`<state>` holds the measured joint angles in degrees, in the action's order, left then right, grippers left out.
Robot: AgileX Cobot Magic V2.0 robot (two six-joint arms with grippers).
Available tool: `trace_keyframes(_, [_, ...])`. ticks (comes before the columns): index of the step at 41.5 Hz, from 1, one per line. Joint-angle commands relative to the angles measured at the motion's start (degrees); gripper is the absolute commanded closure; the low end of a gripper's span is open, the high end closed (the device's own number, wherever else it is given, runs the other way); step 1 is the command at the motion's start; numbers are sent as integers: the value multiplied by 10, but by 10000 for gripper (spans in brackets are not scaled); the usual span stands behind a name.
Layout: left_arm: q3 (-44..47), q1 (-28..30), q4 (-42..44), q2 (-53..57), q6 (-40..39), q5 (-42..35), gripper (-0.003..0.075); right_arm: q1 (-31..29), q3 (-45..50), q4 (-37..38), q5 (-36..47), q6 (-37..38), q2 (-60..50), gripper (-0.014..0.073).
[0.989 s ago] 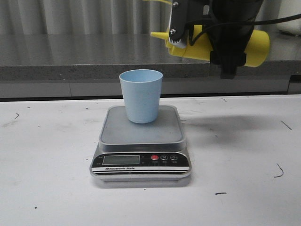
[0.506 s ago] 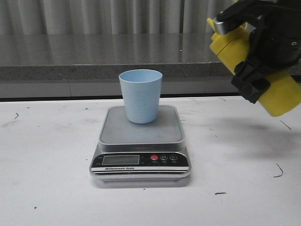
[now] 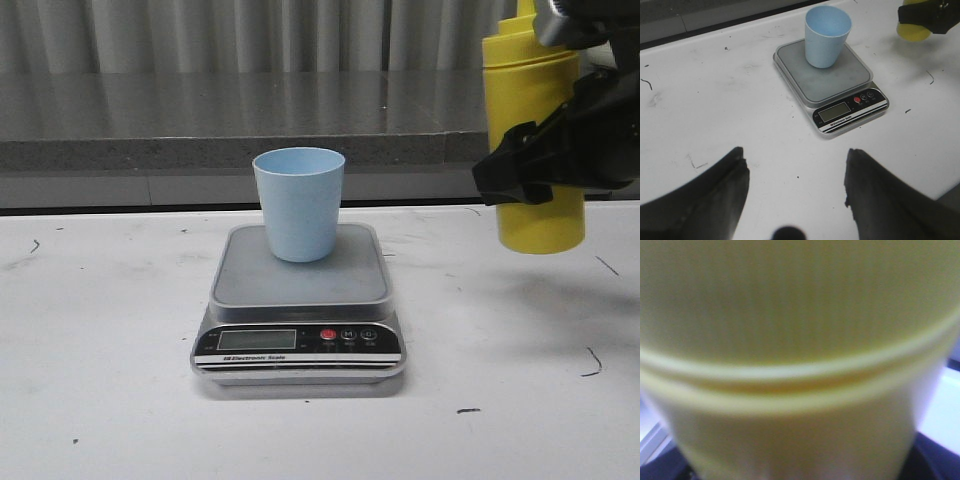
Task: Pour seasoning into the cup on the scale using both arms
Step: 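Tilt the bottle upright and lower it back onto the table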
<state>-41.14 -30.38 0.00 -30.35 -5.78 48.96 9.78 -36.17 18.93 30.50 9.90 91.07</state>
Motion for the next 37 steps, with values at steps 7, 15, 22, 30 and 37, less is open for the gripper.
trace_keyframes(7, [-15,-4,0,-1,-5,-39,300,-4,-13,-79,189,-30,46,277])
trace_keyframes(15, [-15,-4,0,-1,-5,-39,300,-4,-13,-79,269,-30,100,277])
trace_keyframes(22, [-15,-4,0,-1,-5,-39,300,-4,-13,-79,314,-30,135,277])
trace_keyframes(30, [-15,-4,0,-1,-5,-39,300,-4,-13,-79,348,-30,165,227])
trace_keyframes(37, [-15,-4,0,-1,-5,-39,300,-4,-13,-79,347,-30,176,90])
